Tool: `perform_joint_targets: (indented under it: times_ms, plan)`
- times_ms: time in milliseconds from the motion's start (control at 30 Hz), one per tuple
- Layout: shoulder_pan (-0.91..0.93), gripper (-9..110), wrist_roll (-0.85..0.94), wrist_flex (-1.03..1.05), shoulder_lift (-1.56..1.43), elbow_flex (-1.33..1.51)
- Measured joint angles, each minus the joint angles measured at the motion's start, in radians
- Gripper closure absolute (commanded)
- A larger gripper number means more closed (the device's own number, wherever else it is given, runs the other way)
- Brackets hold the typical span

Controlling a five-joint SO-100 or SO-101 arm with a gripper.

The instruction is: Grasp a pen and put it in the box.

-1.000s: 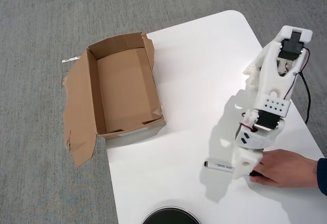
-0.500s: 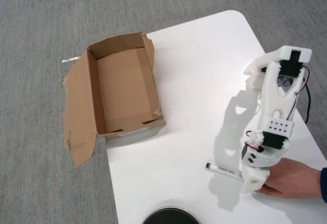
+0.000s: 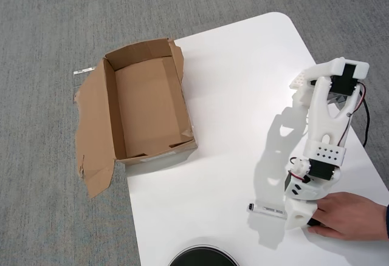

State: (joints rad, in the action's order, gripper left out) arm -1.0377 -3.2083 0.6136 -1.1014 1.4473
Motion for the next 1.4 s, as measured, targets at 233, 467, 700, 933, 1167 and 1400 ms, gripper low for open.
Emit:
perform_joint_targets:
  times_ms: [233, 467, 700, 933, 1167, 1400]
  plan:
    - [0.000, 74, 0.000, 0.000, 0.003, -0.003]
    - [-0.025, 74, 0.000, -0.003, 0.005, -0.005]
    - [-0.025, 74, 0.000, -0.002, 0.005, -0.005]
    - [-0.014, 74, 0.000, -0.002, -0.003, -0.003]
    - [0.075, 74, 0.000, 0.009, -0.021, 0.000]
    - [0.094, 74, 0.000, 0.009, -0.023, 0.002]
